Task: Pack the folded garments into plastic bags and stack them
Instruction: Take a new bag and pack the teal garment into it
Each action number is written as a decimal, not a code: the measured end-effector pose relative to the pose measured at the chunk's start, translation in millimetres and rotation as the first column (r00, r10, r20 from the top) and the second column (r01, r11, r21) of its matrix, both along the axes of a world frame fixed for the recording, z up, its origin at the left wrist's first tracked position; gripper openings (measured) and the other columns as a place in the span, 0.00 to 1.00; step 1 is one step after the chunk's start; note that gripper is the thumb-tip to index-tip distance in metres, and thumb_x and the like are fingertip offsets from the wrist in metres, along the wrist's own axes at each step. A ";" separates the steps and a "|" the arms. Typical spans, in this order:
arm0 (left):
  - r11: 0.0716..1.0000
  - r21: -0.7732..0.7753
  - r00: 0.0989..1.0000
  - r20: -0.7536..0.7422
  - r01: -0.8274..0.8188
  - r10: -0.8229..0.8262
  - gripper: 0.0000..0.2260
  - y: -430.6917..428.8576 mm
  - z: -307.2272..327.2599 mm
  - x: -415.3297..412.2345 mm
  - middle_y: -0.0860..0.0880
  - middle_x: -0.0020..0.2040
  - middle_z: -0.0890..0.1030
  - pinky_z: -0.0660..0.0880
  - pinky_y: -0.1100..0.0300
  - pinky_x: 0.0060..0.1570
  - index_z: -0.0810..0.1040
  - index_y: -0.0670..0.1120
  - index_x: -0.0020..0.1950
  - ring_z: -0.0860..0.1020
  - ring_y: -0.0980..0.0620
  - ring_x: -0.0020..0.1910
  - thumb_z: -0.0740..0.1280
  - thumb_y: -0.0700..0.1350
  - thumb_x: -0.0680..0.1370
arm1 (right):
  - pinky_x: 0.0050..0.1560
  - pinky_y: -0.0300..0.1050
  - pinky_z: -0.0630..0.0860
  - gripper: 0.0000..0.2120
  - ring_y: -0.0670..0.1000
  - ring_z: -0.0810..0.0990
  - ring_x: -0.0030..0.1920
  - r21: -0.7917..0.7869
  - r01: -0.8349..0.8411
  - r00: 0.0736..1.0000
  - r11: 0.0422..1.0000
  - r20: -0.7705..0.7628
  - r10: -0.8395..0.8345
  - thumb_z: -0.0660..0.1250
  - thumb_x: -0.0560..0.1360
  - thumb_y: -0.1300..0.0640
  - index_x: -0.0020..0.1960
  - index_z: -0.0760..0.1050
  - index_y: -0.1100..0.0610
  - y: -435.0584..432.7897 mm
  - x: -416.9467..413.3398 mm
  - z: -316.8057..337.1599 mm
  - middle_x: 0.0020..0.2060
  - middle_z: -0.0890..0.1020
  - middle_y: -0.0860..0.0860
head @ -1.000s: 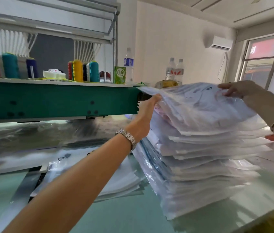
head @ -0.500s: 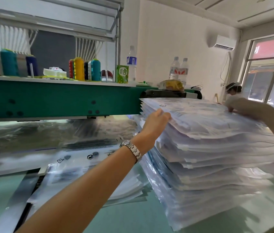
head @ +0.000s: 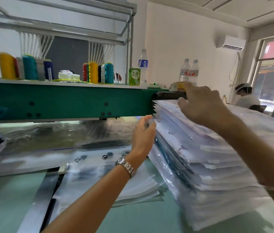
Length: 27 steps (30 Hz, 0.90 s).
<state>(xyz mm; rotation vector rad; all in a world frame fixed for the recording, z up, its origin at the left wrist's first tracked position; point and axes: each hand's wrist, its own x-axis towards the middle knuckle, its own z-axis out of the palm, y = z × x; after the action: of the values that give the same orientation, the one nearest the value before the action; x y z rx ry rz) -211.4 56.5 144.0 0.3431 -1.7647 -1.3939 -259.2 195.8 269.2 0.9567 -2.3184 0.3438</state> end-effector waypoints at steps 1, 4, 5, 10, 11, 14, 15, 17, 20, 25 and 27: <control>1.000 -0.009 1.000 -0.006 -0.022 0.022 0.13 -5.8 -6.6 8.9 0.53 0.52 0.81 0.78 0.51 0.55 0.75 0.51 0.64 0.79 0.55 0.50 0.62 0.47 0.80 | 0.58 0.55 0.67 0.22 0.59 0.73 0.56 -0.072 -0.106 0.994 0.992 -0.022 0.105 0.57 0.78 0.53 0.70 0.62 0.55 -11.4 24.2 -12.5 0.56 0.77 0.58; 0.982 -0.118 0.989 0.019 -0.145 0.149 0.06 -24.2 -30.4 37.2 0.48 0.42 0.83 0.76 0.58 0.41 0.80 0.45 0.51 0.81 0.48 0.42 0.64 0.43 0.79 | 0.60 0.53 0.65 0.30 0.54 0.72 0.56 -0.166 -0.357 0.932 0.919 -0.004 0.362 0.59 0.76 0.55 0.76 0.55 0.53 -50.5 75.8 -55.6 0.56 0.77 0.53; 0.969 -0.165 0.980 0.035 -0.186 0.194 0.05 -31.1 -40.3 49.0 0.52 0.37 0.82 0.73 0.63 0.35 0.81 0.47 0.47 0.80 0.53 0.38 0.65 0.43 0.79 | 0.62 0.52 0.64 0.31 0.53 0.72 0.58 -0.167 -0.400 0.911 0.901 0.035 0.411 0.59 0.76 0.56 0.77 0.54 0.53 -65.1 84.6 -71.3 0.58 0.77 0.52; 0.889 -0.366 0.934 0.116 -0.275 0.336 0.08 -66.7 -91.6 118.1 0.59 0.40 0.84 0.76 0.57 0.37 0.81 0.54 0.46 0.80 0.60 0.40 0.66 0.41 0.77 | 0.66 0.48 0.63 0.28 0.54 0.68 0.65 -0.147 -0.536 0.790 0.832 0.261 0.555 0.59 0.77 0.60 0.77 0.58 0.55 -121.2 98.9 -157.9 0.65 0.74 0.54; 0.857 -0.415 0.912 0.133 -0.305 0.389 0.10 -74.7 -101.5 131.0 0.58 0.43 0.84 0.77 0.55 0.42 0.81 0.53 0.49 0.81 0.59 0.43 0.66 0.38 0.76 | 0.67 0.48 0.63 0.26 0.54 0.69 0.66 -0.127 -0.577 0.758 0.807 0.286 0.586 0.58 0.78 0.60 0.76 0.61 0.55 -128.3 99.3 -176.3 0.65 0.74 0.53; 0.742 -0.545 0.815 0.170 -0.390 0.553 0.12 -97.4 -126.8 167.7 0.59 0.44 0.83 0.75 0.56 0.51 0.81 0.52 0.49 0.80 0.59 0.45 0.66 0.36 0.75 | 0.64 0.47 0.66 0.20 0.53 0.72 0.63 -0.016 -0.694 0.671 0.719 0.346 0.656 0.57 0.80 0.58 0.71 0.68 0.52 -146.4 99.4 -225.6 0.63 0.77 0.51; 0.697 -0.598 0.781 0.180 -0.396 0.598 0.10 -103.9 -132.0 179.8 0.59 0.44 0.83 0.74 0.56 0.52 0.81 0.53 0.49 0.80 0.57 0.44 0.65 0.38 0.76 | 0.63 0.48 0.66 0.20 0.54 0.72 0.63 0.053 -0.706 0.675 0.706 0.350 0.649 0.57 0.81 0.55 0.72 0.66 0.52 -151.8 99.4 -238.5 0.64 0.76 0.52; 0.622 -0.692 0.723 0.209 -0.367 0.659 0.10 -117.3 -140.8 203.6 0.58 0.44 0.83 0.69 0.57 0.51 0.80 0.53 0.48 0.80 0.55 0.46 0.59 0.46 0.77 | 0.63 0.50 0.65 0.23 0.56 0.72 0.65 0.198 -0.696 0.710 0.690 0.331 0.622 0.54 0.82 0.48 0.75 0.62 0.53 -161.1 99.1 -260.1 0.66 0.75 0.54; 0.613 -0.737 0.704 0.273 -0.285 0.656 0.19 -132.3 -148.8 231.8 0.58 0.48 0.82 0.65 0.61 0.50 0.81 0.52 0.50 0.79 0.55 0.49 0.51 0.52 0.73 | 0.63 0.49 0.64 0.24 0.54 0.72 0.65 0.242 -0.722 0.688 0.648 0.350 0.636 0.53 0.81 0.42 0.73 0.64 0.51 -165.6 97.8 -279.2 0.67 0.75 0.52; 0.709 -0.636 0.692 0.363 -0.306 0.624 0.22 -140.4 -162.6 259.1 0.60 0.49 0.82 0.71 0.59 0.53 0.82 0.57 0.52 0.77 0.58 0.50 0.56 0.58 0.66 | 0.54 0.48 0.68 0.21 0.53 0.76 0.58 0.246 -0.765 0.644 0.596 0.281 0.711 0.52 0.80 0.40 0.61 0.73 0.51 -162.4 91.8 -295.6 0.57 0.80 0.49; 0.728 -0.625 0.714 0.369 -0.283 0.595 0.16 -141.6 -165.7 264.4 0.62 0.49 0.81 0.71 0.59 0.53 0.82 0.59 0.52 0.77 0.60 0.50 0.61 0.56 0.68 | 0.52 0.48 0.69 0.20 0.53 0.77 0.55 0.208 -0.778 0.628 0.593 0.261 0.733 0.51 0.80 0.40 0.59 0.74 0.51 -162.2 90.2 -296.6 0.54 0.81 0.48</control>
<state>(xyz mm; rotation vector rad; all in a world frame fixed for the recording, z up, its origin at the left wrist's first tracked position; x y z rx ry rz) 53.0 -85.1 -21.7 0.8824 -2.2333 -0.4055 -169.1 33.6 -27.4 2.1609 -1.9761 0.4051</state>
